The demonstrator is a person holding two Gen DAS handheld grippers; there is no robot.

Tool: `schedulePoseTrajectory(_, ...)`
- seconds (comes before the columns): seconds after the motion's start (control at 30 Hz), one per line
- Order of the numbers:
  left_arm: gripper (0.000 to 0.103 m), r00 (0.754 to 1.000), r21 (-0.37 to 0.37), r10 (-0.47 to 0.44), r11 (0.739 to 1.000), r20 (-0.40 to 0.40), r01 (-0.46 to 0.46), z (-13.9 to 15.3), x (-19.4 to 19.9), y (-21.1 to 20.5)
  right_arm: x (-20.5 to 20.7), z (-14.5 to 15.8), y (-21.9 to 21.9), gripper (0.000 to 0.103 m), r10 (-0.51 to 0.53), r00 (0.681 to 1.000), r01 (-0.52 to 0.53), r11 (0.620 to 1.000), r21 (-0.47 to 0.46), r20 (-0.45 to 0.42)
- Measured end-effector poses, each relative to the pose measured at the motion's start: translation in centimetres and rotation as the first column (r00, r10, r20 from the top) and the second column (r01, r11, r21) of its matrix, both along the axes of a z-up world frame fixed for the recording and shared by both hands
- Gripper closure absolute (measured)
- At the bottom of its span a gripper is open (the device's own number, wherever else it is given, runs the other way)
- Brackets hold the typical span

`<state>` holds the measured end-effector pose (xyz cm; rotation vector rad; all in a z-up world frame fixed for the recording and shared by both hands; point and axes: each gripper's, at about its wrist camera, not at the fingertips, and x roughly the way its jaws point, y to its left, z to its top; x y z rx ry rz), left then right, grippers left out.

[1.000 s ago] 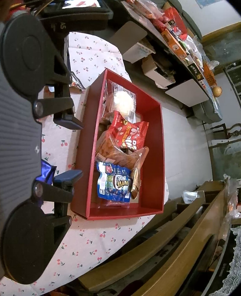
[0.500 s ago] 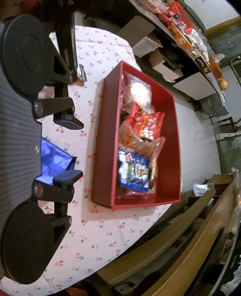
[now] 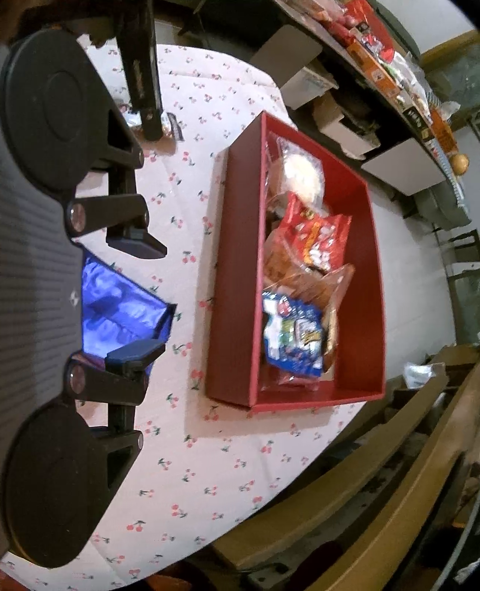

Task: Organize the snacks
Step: 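Grasp the white jerky packet with left tool while right tool grasps the blue foil packet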

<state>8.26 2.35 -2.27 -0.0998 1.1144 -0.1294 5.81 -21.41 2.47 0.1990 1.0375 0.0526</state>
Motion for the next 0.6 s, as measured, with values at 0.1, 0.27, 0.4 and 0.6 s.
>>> schedulePoseTrajectory(0.1,0.029,1.0,0.013,0.01,1.0,0.009,-0.01,0.1,-0.1,0.5,0.1,-0.5,-0.1,0.048,-0.008,1.0,0.009,1.0,0.013,-0.022)
schedulePoseTrajectory(0.27,0.025,1.0,0.001,0.006,1.0,-0.016,-0.006,-0.3,0.1,0.2,0.3,-0.6,0.2,0.048,0.003,1.0,-0.003,1.0,0.012,-0.026)
schedulePoseTrajectory(0.4,0.025,1.0,0.025,-0.008,1.0,-0.028,0.009,-0.8,-0.2,-0.9,0.4,-0.9,0.1,0.047,0.002,0.999,-0.002,1.0,0.003,-0.036)
schedulePoseTrajectory(0.6,0.042,0.999,0.077,-0.036,0.996,-0.008,0.037,-0.8,-0.7,-1.9,0.4,-1.4,-1.0,0.046,-0.039,0.998,0.039,0.999,0.003,-0.056)
